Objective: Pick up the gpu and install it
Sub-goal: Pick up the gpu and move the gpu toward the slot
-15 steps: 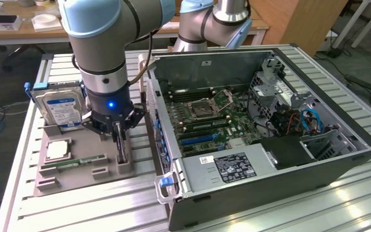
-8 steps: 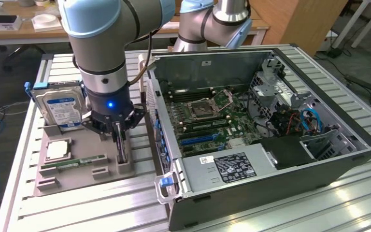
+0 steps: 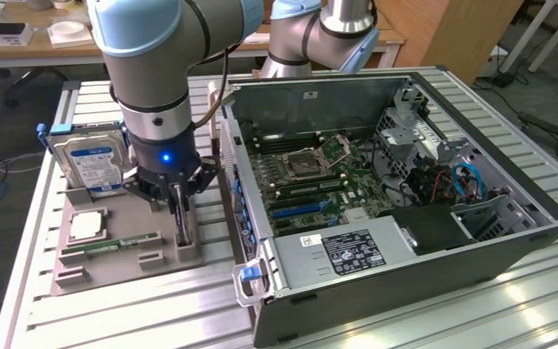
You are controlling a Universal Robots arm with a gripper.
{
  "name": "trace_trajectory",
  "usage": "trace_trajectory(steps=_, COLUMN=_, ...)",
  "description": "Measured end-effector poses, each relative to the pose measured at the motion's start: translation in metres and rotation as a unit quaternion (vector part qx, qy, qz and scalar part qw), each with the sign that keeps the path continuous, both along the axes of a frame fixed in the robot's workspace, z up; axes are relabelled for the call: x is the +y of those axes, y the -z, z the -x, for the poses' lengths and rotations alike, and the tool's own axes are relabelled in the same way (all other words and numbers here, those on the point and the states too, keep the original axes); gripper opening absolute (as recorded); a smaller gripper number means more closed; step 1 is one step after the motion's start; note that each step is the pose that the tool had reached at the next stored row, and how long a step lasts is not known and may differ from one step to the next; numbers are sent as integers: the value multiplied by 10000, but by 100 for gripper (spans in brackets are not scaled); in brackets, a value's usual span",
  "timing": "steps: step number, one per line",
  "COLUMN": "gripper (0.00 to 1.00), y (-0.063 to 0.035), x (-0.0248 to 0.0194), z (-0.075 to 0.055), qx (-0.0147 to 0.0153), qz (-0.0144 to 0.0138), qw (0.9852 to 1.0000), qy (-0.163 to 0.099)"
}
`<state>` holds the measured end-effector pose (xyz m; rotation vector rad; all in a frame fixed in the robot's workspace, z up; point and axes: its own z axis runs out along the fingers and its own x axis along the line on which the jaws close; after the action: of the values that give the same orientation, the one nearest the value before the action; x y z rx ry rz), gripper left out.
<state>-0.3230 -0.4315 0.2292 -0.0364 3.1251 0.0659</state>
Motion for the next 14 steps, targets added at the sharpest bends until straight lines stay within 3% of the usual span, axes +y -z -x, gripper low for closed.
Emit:
trace_trajectory(steps=8, gripper=26, y=-1, x=0, z=0, qx=-1, qz=-1, qw=10000, qy=0)
trace_trajectory(steps=14, gripper=26, y=-82, x=0, z=0, qx=0, qz=-9, qw=10000, qy=0)
